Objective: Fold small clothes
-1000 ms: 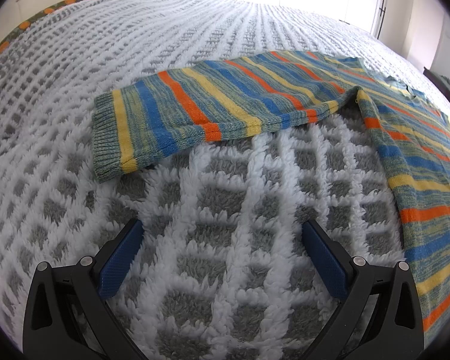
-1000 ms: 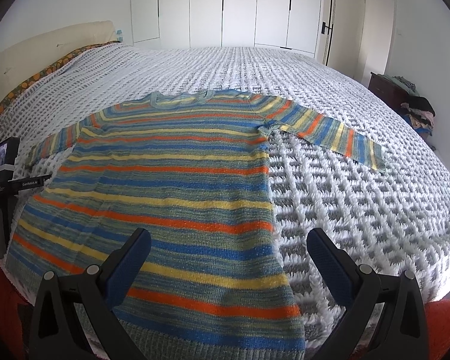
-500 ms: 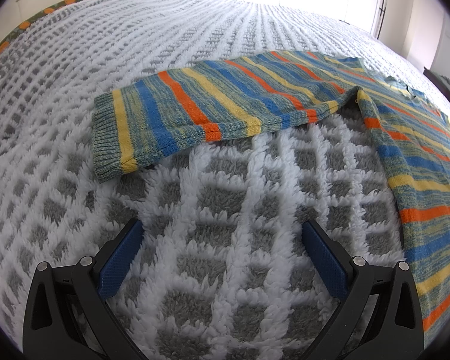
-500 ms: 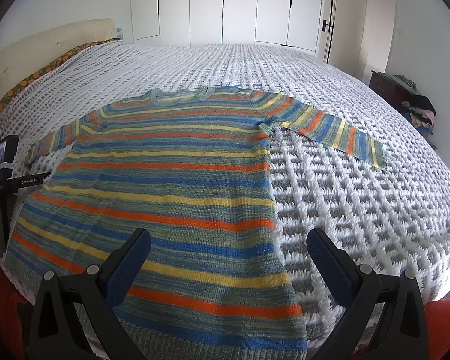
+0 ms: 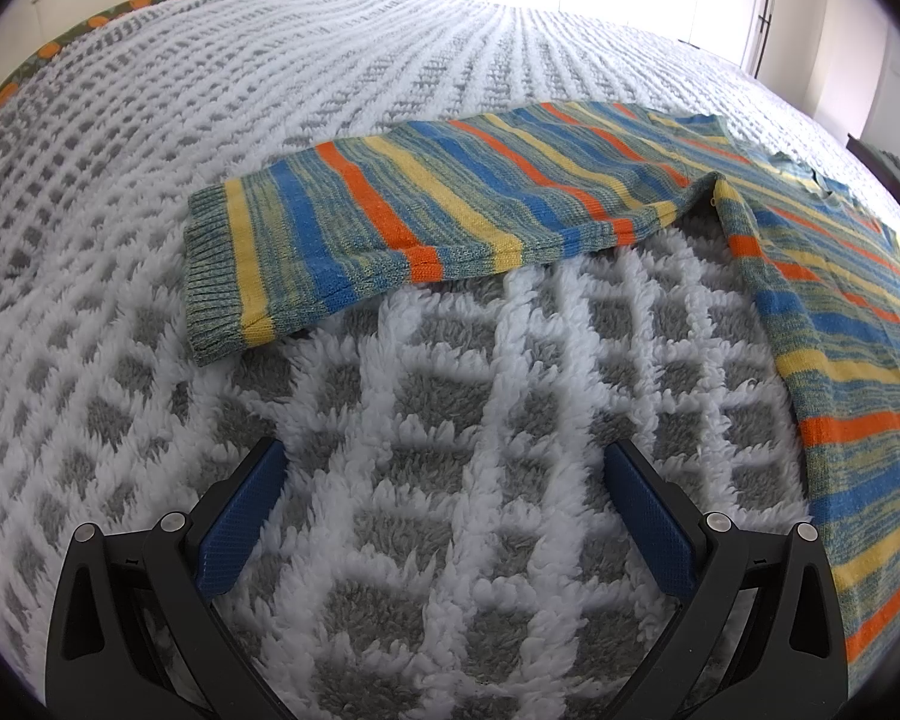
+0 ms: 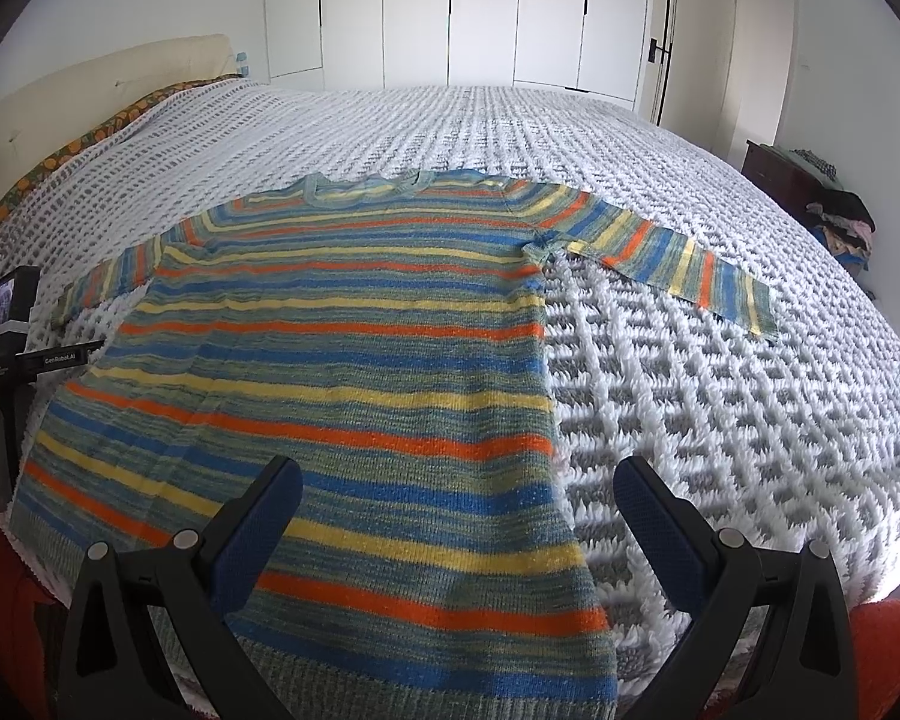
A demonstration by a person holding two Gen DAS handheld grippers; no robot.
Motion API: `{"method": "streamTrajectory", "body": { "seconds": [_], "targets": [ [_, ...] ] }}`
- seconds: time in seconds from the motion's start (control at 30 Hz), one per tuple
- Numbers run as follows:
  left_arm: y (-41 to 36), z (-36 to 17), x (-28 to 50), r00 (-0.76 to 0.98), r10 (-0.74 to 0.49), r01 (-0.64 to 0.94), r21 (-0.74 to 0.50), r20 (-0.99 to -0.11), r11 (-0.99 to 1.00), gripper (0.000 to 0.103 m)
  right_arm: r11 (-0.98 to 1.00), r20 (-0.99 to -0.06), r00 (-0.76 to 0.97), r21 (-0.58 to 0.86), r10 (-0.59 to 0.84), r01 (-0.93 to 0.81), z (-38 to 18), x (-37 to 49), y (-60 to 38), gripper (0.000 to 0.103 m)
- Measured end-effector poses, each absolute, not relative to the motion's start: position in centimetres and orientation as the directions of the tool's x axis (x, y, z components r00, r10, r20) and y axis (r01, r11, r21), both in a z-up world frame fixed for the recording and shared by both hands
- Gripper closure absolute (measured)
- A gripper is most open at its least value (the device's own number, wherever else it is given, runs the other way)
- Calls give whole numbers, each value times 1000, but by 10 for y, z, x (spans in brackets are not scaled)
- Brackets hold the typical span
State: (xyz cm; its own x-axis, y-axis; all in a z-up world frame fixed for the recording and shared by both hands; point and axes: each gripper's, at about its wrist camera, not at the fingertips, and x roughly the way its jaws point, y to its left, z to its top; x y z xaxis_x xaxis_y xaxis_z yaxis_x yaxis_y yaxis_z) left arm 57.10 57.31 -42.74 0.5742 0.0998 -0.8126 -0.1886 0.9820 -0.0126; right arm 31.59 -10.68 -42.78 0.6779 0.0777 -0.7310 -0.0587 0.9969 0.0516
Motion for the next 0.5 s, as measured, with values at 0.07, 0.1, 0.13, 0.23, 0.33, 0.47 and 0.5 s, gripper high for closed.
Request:
{"method": "streamTrajectory", "body": {
  "seconds": [0.07,0.1,0.13,0.23,0.33,0.47,0.5],
  "targets": [
    [566,-427,563,574,100,-189,-13,-812,982,0,997,-731,678,51,78,-60,-428,316,-106,1],
    [573,-427,570,574,100,-189,-13,-812,982,0,997,-731,678,51,78,-60,-428,316,-106,1],
    [568,-427,566,574,100,-188,-13,-812,982,0,997,-731,677,51,78,-60,-428,316,-106,1],
    [570,-428,568,575,100,-189,-13,-812,982,0,997,-732,677,52,79,-60,-428,316,-106,1],
    [566,-427,564,575,100,-189,-13,-812,982,0,997,-733,675,55,79,-58,-429,316,-106,1],
    [568,-427,565,575,100,-189,-13,-812,982,0,997,-733,676,59,81,-55,-428,316,-107,1],
    [568,-427,565,575,100,-189,-13,-812,982,0,997,-732,676,60,81,-54,-428,316,-108,1]
  ]
}}
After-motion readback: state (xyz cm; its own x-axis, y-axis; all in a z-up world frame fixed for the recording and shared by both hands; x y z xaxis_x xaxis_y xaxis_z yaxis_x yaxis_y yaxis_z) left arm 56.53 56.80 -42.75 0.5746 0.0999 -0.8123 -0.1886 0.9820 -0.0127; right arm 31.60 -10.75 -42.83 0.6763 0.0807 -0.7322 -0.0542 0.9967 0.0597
